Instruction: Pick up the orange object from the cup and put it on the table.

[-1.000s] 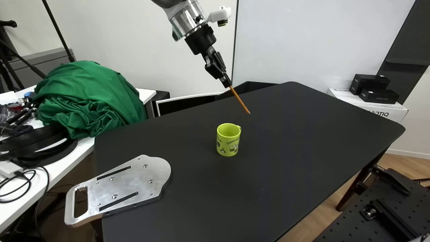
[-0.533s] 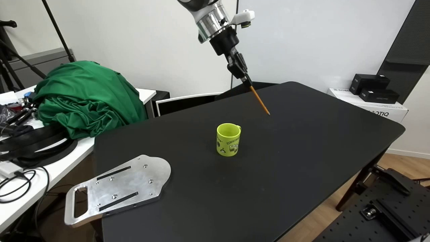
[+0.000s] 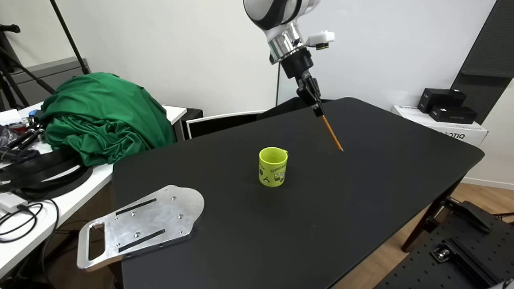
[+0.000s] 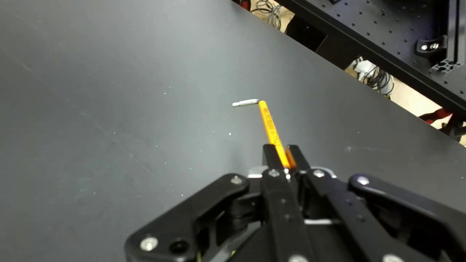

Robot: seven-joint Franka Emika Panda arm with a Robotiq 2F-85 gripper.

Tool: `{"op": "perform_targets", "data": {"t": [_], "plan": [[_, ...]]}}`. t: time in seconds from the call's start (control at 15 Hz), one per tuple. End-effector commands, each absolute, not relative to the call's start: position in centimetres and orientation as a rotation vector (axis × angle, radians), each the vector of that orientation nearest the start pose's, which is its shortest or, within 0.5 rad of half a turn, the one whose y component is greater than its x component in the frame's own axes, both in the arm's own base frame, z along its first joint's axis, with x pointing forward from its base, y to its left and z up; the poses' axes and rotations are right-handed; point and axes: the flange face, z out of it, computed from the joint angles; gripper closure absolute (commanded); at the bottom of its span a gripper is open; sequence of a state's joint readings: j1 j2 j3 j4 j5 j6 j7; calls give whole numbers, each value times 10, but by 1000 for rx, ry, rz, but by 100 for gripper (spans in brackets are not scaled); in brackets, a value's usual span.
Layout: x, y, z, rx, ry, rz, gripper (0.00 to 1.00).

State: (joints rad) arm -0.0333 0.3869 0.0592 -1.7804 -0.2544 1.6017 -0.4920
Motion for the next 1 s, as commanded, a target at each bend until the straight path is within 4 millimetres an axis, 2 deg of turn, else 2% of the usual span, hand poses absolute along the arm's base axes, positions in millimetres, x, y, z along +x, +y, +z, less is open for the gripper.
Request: {"op": "perform_targets", "data": {"t": [0.0,0.47,0.93], "plan": [[566,-35,286,-2924,-764,969,98],[554,-58,234,-2850,-633,1018,98],[547,-72,193,-2810,-573,1105,98]]}}
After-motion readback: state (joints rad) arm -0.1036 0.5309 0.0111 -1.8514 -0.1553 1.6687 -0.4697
